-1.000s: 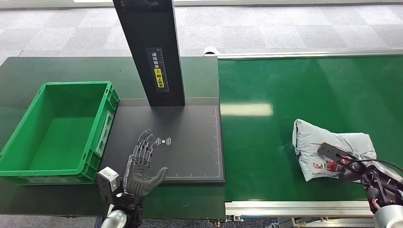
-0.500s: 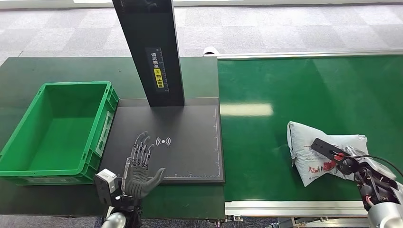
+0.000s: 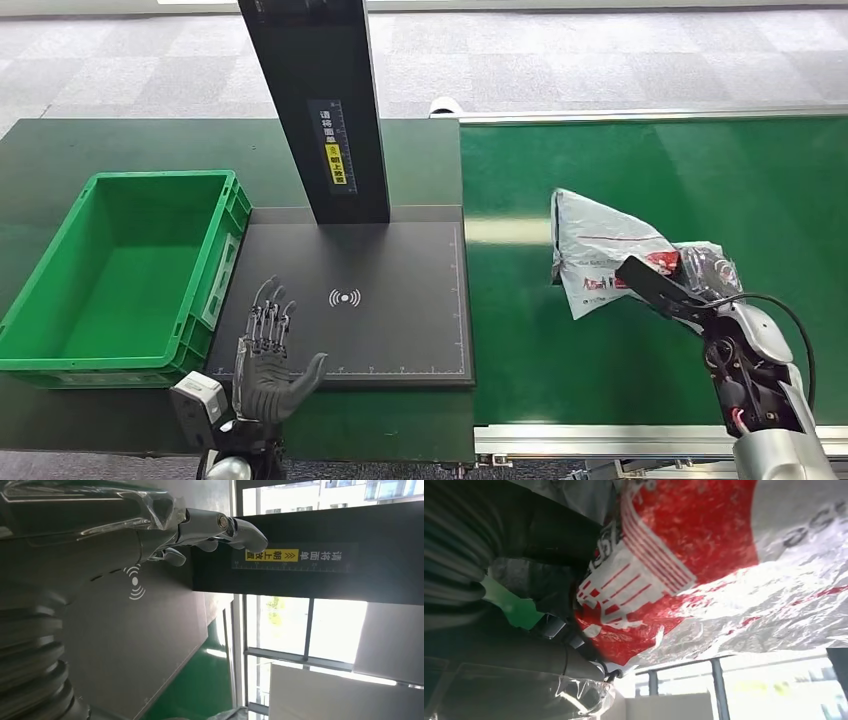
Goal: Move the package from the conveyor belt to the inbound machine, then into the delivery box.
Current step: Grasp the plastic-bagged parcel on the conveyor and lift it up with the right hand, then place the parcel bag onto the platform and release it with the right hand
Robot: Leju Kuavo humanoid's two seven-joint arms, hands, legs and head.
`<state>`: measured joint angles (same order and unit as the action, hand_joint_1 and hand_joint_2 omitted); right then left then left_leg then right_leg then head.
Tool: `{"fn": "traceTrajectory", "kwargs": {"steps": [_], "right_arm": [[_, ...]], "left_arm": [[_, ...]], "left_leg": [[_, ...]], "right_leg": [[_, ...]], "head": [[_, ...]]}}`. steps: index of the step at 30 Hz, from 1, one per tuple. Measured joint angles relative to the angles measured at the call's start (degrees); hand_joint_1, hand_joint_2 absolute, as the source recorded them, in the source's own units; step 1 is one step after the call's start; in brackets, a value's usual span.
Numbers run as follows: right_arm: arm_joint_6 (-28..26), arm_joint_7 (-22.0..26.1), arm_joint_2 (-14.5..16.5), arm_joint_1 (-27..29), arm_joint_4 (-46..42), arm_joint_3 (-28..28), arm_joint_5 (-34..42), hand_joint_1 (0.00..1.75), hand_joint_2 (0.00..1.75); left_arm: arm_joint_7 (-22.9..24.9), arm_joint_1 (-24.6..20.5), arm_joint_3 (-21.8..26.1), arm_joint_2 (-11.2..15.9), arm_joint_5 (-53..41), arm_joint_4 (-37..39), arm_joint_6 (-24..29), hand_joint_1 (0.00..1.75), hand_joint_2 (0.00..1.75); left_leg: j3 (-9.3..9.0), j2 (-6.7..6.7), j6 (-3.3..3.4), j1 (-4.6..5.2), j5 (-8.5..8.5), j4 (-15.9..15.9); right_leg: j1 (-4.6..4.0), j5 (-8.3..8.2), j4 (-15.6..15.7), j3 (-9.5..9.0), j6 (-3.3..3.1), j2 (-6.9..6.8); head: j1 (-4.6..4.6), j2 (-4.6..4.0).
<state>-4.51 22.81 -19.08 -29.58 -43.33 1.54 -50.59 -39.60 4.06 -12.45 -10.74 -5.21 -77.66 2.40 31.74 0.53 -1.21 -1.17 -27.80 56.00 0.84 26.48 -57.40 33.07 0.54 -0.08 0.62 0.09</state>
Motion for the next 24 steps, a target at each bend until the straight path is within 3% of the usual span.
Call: {"fn": "traceTrajectory", "kwargs": {"steps": [6,14,20,24], "right_arm": [[-2.15,0.97,0.99,8.62,-17.47,-0.17,3.18,1.75,1.75],[-2.8,1.75,1.38,12.21,-25.9,-0.69,3.66,1.75,1.75],[-5.5,3.77,3.97,15.69,-35.67,-0.48,3.44,1.75,1.75],[-5.92,3.06,4.79,16.47,-40.32,1.9,-0.64,1.75,1.75]], "left_arm": [[-0.38,-0.1,0.26,-0.02,-1.33,-0.64,-0.08,0.0,1.75],[-0.51,-0.15,0.66,-0.02,-1.77,-1.01,0.4,0.0,1.75],[-0.53,-0.2,1.11,0.04,-2.24,-4.05,7.07,0.0,1.75],[-0.53,-0.04,1.65,0.37,-1.26,-7.76,10.61,0.0,1.75]], "left_leg": [[0.09,0.0,0.01,0.02,-0.02,0.0],[0.05,0.0,0.01,0.03,0.0,0.0],[0.08,-0.05,0.01,0.01,0.0,-0.02],[0.1,-0.05,0.01,0.01,0.0,-0.04]], "right_leg": [[0.02,0.01,0.01,0.07,0.01,0.0],[0.03,0.0,0.01,0.06,0.01,0.0],[0.0,0.01,0.0,0.09,0.0,0.02],[0.0,0.02,0.0,0.08,0.0,0.02]], "head": [[-0.01,0.0],[-0.01,0.0],[0.0,0.0],[-0.01,0.0]]}}
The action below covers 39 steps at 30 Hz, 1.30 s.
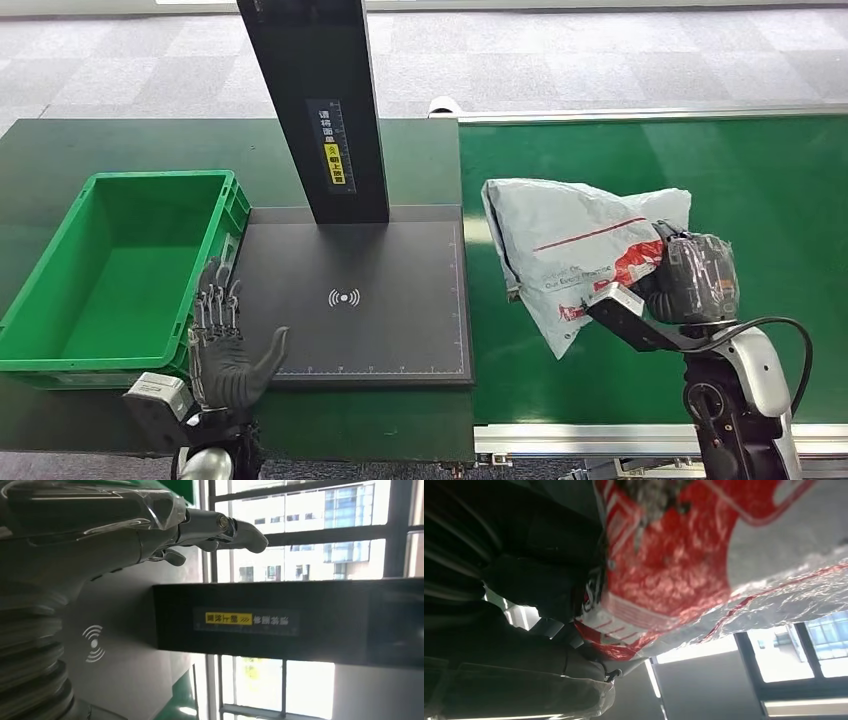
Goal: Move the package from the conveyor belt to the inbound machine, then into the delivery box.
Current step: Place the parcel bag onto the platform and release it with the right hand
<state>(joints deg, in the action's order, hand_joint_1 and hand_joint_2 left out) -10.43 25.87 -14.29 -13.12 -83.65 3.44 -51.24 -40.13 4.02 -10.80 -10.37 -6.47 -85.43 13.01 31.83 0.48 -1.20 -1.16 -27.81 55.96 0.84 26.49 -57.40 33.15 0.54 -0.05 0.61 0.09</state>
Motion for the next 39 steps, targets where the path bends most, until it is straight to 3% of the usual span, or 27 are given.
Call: {"fn": "traceTrajectory", "kwargs": {"steps": [6,15,20,25,30,39], "right_arm": [[-4.9,-4.97,0.41,-0.52,0.04,6.31,-16.71,1.75,1.75],[-5.41,-6.75,1.24,-8.42,10.94,22.35,-27.99,1.75,1.75],[-6.72,-5.84,2.42,-13.94,20.12,31.85,-27.75,1.75,1.75],[-10.67,-5.8,5.22,-17.85,27.17,37.13,-26.09,1.75,1.75],[-13.85,-6.23,8.74,-20.47,33.15,40.44,-24.71,1.75,1.75],[-16.44,-7.65,12.43,-22.24,38.55,42.51,-23.67,1.75,1.75]], "left_arm": [[-0.02,1.16,0.15,0.39,1.52,-3.74,0.03,0.0,1.75],[-0.02,1.18,-0.61,0.55,2.11,-3.88,-1.41,0.0,1.75],[-0.01,0.82,-1.61,0.6,2.19,-3.07,-1.59,0.0,1.75],[-0.01,0.67,-2.51,0.69,2.62,-2.34,-1.54,0.0,1.75],[-0.01,0.27,-3.76,0.95,3.22,-1.44,-1.54,0.0,1.75],[-0.01,-0.42,-4.92,1.23,3.45,-0.12,-2.19,0.0,1.75]], "left_leg": [[-0.01,0.0,0.01,0.01,0.01,0.01],[-0.04,-0.05,0.0,-0.01,0.03,0.01],[-0.04,-0.1,0.0,0.0,0.03,0.01],[-0.04,-0.11,0.0,0.0,0.02,0.02],[-0.06,-0.1,-0.01,0.0,0.03,0.02],[-0.07,-0.12,-0.01,0.0,0.03,0.02]], "right_leg": [[0.02,-0.01,0.0,-0.05,0.01,0.0],[-0.01,-0.01,-0.01,-0.03,0.0,0.02],[0.0,-0.02,-0.02,-0.02,0.0,0.05],[0.0,-0.02,-0.02,0.0,0.0,0.05],[-0.01,-0.02,-0.02,0.0,0.0,0.05],[0.0,-0.02,-0.02,0.0,0.0,0.06]], "head": [[-0.01,0.0],[0.0,0.0],[-0.02,0.0],[-0.01,0.0],[-0.01,0.0],[-0.01,0.0]]}}
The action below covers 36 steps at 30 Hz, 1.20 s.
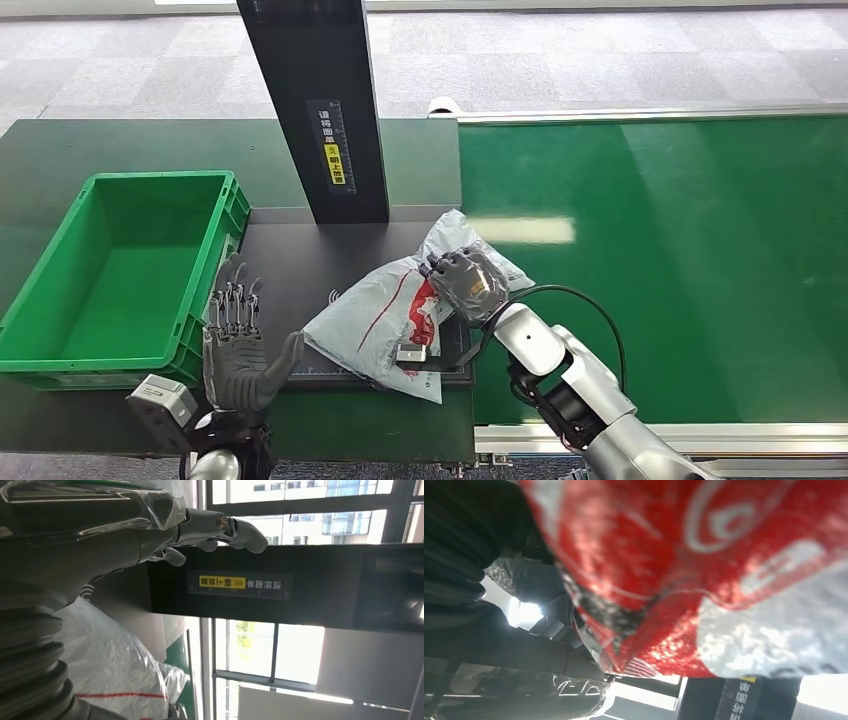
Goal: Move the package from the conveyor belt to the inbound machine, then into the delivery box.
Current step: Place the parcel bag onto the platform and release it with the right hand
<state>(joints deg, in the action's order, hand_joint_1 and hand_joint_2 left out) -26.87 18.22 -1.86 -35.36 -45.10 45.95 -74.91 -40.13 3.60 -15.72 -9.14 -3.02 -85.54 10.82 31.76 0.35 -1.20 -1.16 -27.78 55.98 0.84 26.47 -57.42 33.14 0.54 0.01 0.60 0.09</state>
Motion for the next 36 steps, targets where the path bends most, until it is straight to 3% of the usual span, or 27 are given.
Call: {"fn": "traceTrajectory", "kwargs": {"steps": [6,17,21,24,26,29,31,34,36], "right_arm": [[-2.5,-3.83,3.9,-2.32,6.53,0.32,1.85,1.75,1.75],[-3.18,-5.54,6.88,-4.35,15.89,-4.03,6.26,1.7,1.75],[-3.25,-5.42,7.31,-4.36,16.97,-5.01,6.87,0.0,1.75],[-2.51,-2.56,7.63,-4.02,17.31,-6.55,10.62,0.0,1.75],[-0.1,2.44,7.89,-3.24,17.05,-8.62,16.69,0.0,1.75],[10.79,11.62,8.47,-0.86,14.78,-13.64,33.21,0.0,1.75],[27.04,14.57,9.03,1.43,11.69,-18.33,51.02,0.0,1.75],[51.27,13.58,9.37,5.17,6.19,-24.7,73.13,0.0,1.75],[59.36,12.09,9.31,7.39,3.02,-27.16,81.86,0.0,1.75]], "left_arm": [[0.01,-1.9,-1.99,-0.07,0.56,2.04,-1.54,0.0,1.75],[0.01,-4.76,-4.3,-0.33,0.79,5.78,-3.11,0.0,1.75],[0.01,-5.01,-4.49,-0.33,0.85,6.46,-3.2,0.0,1.75],[0.01,-5.12,-4.65,-0.33,0.97,6.8,-3.43,0.0,1.75],[0.01,-5.3,-4.81,-0.33,1.04,7.08,-3.51,0.0,1.75],[0.01,-5.66,-4.98,-0.33,1.24,7.57,-3.47,0.0,1.75],[0.01,-5.9,-5.04,-0.33,1.49,7.96,-3.32,0.0,1.75],[0.01,-6.12,-5.09,-0.31,1.91,8.59,-3.19,0.0,1.75],[0.01,-6.16,-5.09,-0.3,2.12,8.9,-3.19,0.0,1.75]], "left_leg": [[-0.02,0.01,-0.01,-0.01,0.02,0.0],[-0.02,0.02,0.0,0.01,0.01,0.02],[-0.03,0.02,0.0,0.0,0.02,0.01],[-0.05,0.02,0.0,0.0,0.02,0.01],[-0.05,0.02,0.0,0.0,0.02,0.02],[-0.05,0.01,0.0,0.0,0.01,0.01],[-0.05,0.01,0.0,0.0,0.01,0.01],[-0.05,0.01,0.0,0.0,0.0,0.01],[-0.04,0.02,0.0,0.0,0.0,0.01]], "right_leg": [[-0.01,0.0,0.0,-0.01,0.0,0.0],[0.01,0.0,0.0,-0.01,0.0,0.0],[0.0,0.0,0.0,-0.01,0.0,0.0],[0.0,0.0,0.0,-0.02,0.0,0.0],[0.0,0.0,0.0,-0.03,0.0,0.0],[0.0,0.0,0.0,-0.03,0.0,0.0],[0.0,0.0,0.0,-0.02,0.0,0.0],[0.0,0.0,0.0,0.0,0.0,0.0],[0.0,0.0,0.0,0.0,0.0,0.0]], "head": [[0.0,0.0],[0.0,0.0],[-0.01,0.0],[-0.01,0.0],[-0.02,0.0],[-0.02,0.0],[-0.01,0.0],[0.01,0.0],[0.01,0.0]]}}
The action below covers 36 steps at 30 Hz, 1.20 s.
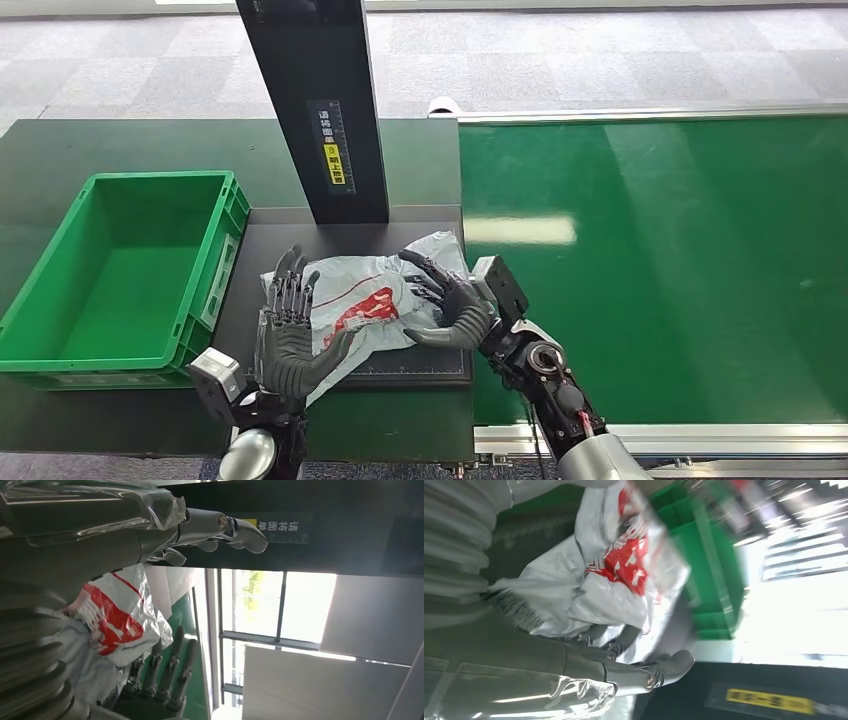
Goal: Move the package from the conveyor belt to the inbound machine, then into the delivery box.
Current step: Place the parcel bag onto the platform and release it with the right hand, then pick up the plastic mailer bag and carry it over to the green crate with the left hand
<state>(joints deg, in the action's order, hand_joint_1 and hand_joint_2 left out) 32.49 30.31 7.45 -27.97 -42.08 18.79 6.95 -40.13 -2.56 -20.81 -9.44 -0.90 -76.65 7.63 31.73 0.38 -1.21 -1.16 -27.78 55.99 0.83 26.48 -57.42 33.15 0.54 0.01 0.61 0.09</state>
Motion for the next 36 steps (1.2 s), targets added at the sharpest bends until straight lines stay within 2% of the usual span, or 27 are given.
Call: {"fn": "traceTrajectory", "kwargs": {"steps": [2,5,7,9,12,15,17,22,26,29,32,36], "right_arm": [[4.35,-1.65,-0.21,1.51,-2.53,-1.54,7.01,0.0,1.75],[10.08,-6.76,-0.51,3.03,-5.44,-2.93,19.94,0.0,1.75],[12.07,-9.89,-0.63,4.01,-7.37,-3.45,27.64,0.0,1.75],[12.52,-11.54,-0.86,4.99,-9.48,-3.65,32.31,0.0,1.75],[12.63,-12.42,-1.33,6.14,-12.02,-3.74,34.49,0.0,1.75],[12.54,-12.51,-1.68,6.82,-13.58,-3.76,34.58,0.0,1.75],[10.87,-10.9,-2.12,7.34,-14.89,-3.79,32.73,0.0,1.75],[-2.47,-1.93,-4.87,9.36,-20.88,-4.81,16.75,0.0,1.75],[-5.24,-2.92,-6.33,12.57,-25.78,-6.98,14.25,0.0,1.75],[-9.68,-2.39,-7.19,16.62,-29.15,-9.2,10.98,0.0,1.75],[-10.68,-1.32,-7.88,20.99,-32.05,-12.09,9.58,0.0,1.75],[-8.18,-0.68,-8.35,25.42,-35.68,-14.16,6.87,0.0,1.75]], "left_arm": [[0.0,0.0,0.01,0.01,0.27,0.31,-0.22,0.0,1.75],[0.0,0.05,0.04,0.0,0.45,0.72,-0.66,0.0,1.75],[0.0,0.17,0.1,-0.01,0.45,0.9,-0.75,0.0,1.75],[0.0,0.45,0.17,0.02,0.4,0.99,-0.76,0.0,1.75],[0.0,0.75,0.24,0.08,0.38,1.0,-0.76,0.0,1.75],[0.0,0.89,0.31,0.1,0.34,1.0,-0.76,0.0,1.75],[0.0,1.03,0.43,0.1,0.1,1.0,-0.61,0.0,1.75],[0.0,2.19,1.76,0.1,-0.86,0.84,-0.01,0.0,1.75],[-0.01,3.27,3.1,-0.02,-1.4,-0.14,0.16,0.0,1.75],[-0.02,4.54,4.15,-0.02,-1.65,-1.44,0.68,0.0,1.75],[-0.02,5.39,4.96,-0.01,-2.07,-2.03,0.34,0.0,1.75],[0.14,5.62,5.5,-0.08,-3.16,-2.21,-0.77,0.0,1.75]], "left_leg": [[0.0,-0.02,0.0,0.0,0.0,-0.01],[-0.01,-0.06,0.0,0.0,0.0,0.0],[-0.03,-0.04,0.0,0.01,0.0,0.0],[-0.03,-0.04,0.0,0.01,0.0,0.0],[-0.04,-0.05,0.0,0.01,0.0,0.0],[-0.04,-0.05,0.0,0.01,0.0,0.0],[-0.04,-0.04,0.0,0.01,0.0,0.0],[-0.03,-0.04,0.0,0.02,0.0,0.01],[-0.05,-0.02,0.01,0.02,-0.01,0.01],[-0.03,0.03,0.01,0.02,-0.03,0.0],[0.01,-0.01,0.01,0.02,-0.04,-0.02],[-0.02,-0.02,0.01,0.02,-0.04,-0.02]], "right_leg": [[0.0,0.0,0.0,0.0,0.0,0.01],[0.0,0.0,0.0,-0.02,0.0,0.03],[0.01,-0.01,0.0,-0.04,0.0,0.02],[0.01,-0.01,0.0,-0.05,0.0,0.02],[0.01,-0.01,0.0,-0.04,0.0,0.02],[0.01,-0.01,0.0,-0.03,0.0,0.02],[0.01,0.0,0.0,-0.03,0.0,0.02],[0.02,-0.01,0.01,-0.04,0.0,0.02],[0.03,0.0,0.02,-0.04,0.0,0.02],[0.02,0.01,0.02,-0.03,0.0,0.0],[0.02,0.01,0.03,-0.02,0.0,0.01],[0.02,0.01,0.03,-0.04,0.0,0.01]], "head": [[-0.01,0.0],[-0.02,0.0],[-0.02,0.0],[-0.01,0.0],[-0.01,0.0],[-0.01,0.0],[-0.01,0.0],[-0.03,0.0],[-0.01,0.0],[0.0,0.0],[0.0,0.0],[-0.01,0.0]]}}
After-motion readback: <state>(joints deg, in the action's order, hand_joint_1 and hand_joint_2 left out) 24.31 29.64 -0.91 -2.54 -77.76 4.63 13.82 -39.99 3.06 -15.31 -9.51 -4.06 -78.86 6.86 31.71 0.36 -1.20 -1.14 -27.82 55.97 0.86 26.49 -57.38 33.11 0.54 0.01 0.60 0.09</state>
